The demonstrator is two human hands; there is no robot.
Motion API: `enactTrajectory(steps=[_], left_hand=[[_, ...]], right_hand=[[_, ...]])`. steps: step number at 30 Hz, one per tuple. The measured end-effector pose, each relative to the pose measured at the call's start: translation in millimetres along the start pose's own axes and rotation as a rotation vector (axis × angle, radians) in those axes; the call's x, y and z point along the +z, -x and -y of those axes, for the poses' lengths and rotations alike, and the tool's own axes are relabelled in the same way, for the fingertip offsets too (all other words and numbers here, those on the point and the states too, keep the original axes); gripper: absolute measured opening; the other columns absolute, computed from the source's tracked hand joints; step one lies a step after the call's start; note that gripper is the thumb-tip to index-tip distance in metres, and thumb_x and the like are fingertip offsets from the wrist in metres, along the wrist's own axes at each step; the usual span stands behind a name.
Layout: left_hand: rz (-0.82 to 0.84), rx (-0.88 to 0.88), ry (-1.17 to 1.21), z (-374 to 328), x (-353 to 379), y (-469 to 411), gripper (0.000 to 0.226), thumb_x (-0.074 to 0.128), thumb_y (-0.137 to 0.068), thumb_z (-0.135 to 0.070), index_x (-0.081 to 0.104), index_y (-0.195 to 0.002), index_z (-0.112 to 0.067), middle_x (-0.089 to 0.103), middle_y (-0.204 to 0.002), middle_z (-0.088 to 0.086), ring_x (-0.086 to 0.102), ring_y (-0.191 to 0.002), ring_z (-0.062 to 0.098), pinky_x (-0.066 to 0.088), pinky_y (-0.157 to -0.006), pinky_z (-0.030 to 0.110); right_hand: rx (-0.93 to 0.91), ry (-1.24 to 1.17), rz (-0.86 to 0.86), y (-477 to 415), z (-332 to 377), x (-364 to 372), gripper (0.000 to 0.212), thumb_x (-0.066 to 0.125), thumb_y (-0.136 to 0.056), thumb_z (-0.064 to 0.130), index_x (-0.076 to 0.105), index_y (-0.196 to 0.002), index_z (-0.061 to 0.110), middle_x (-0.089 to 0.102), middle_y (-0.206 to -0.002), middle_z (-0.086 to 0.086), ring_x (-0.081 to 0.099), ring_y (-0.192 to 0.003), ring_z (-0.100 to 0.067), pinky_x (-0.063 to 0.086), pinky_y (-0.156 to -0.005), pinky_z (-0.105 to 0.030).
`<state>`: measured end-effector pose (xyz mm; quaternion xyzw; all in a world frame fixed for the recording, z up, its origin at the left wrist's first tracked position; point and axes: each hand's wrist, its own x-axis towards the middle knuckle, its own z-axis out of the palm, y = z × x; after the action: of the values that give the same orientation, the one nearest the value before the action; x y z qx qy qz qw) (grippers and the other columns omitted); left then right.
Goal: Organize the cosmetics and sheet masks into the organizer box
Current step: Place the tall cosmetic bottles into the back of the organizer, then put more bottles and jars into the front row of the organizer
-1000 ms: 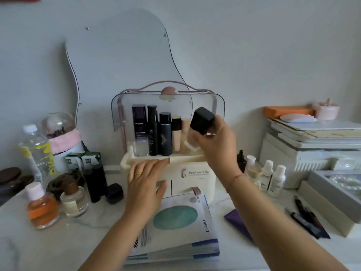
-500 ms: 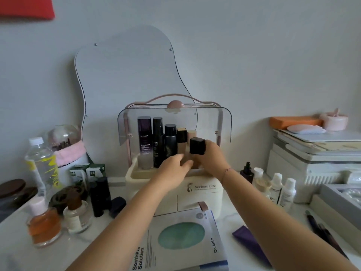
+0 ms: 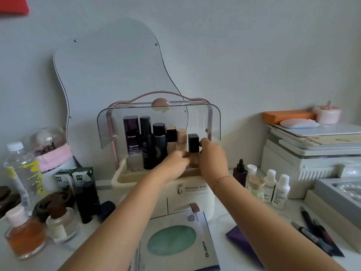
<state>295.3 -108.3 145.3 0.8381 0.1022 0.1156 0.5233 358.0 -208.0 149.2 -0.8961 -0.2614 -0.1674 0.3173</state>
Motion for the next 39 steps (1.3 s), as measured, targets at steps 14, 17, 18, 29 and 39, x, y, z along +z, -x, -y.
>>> enactTrajectory(steps=[14,17,18,29,39], left_hand=[[-0.071,0.036,-0.384,9.4,-4.1,8.9,0.034,0.04,-0.097,-0.027,0.058,-0.126,-0.024,0.062,-0.126,0.003,0.056,-0.115,0.024,0.044,-0.096,0.036],[-0.201,0.093,-0.69,22.6,-14.3,29.0,0.036,0.035,-0.098,-0.038,0.065,-0.106,-0.02,0.068,-0.099,0.003,0.062,-0.095,0.025,0.049,-0.079,0.035],[-0.243,0.126,-0.777,28.8,-17.9,36.6,0.041,0.032,-0.098,-0.043,0.066,-0.098,-0.02,0.068,-0.09,0.002,0.064,-0.09,0.024,0.049,-0.075,0.035],[-0.51,0.275,-0.959,79.1,-52.3,85.6,0.07,0.011,-0.088,-0.063,0.059,-0.125,-0.029,0.06,-0.129,-0.011,0.052,-0.121,0.015,0.028,-0.1,0.032],[-0.574,0.331,-0.869,94.3,-49.1,106.9,0.057,0.024,-0.094,-0.055,0.046,-0.137,-0.025,0.052,-0.136,-0.011,0.038,-0.126,0.012,0.003,-0.111,0.023]], right_hand=[[0.015,0.178,-0.031,-8.9,9.6,12.1,0.019,0.042,-0.083,-0.009,0.049,-0.081,0.008,0.064,-0.089,-0.014,0.048,-0.067,-0.026,0.04,-0.057,-0.032],[-0.045,0.102,0.026,-6.3,0.5,12.7,0.026,0.043,-0.085,-0.006,0.064,-0.097,0.005,0.066,-0.094,-0.014,0.061,-0.08,-0.029,0.051,-0.066,-0.034],[-0.072,0.061,0.058,-5.2,-2.9,12.3,0.03,0.044,-0.085,-0.006,0.066,-0.1,0.007,0.067,-0.096,-0.013,0.063,-0.084,-0.03,0.053,-0.071,-0.035],[-0.157,0.073,0.222,-4.7,-4.1,9.6,0.028,0.044,-0.086,-0.005,0.065,-0.102,0.006,0.066,-0.097,-0.012,0.062,-0.088,-0.028,0.055,-0.08,-0.039],[-0.209,-0.174,-0.025,31.5,7.6,8.6,0.028,0.042,-0.094,0.006,0.066,-0.107,0.011,0.064,-0.109,-0.008,0.061,-0.094,-0.022,0.052,-0.085,-0.035]])
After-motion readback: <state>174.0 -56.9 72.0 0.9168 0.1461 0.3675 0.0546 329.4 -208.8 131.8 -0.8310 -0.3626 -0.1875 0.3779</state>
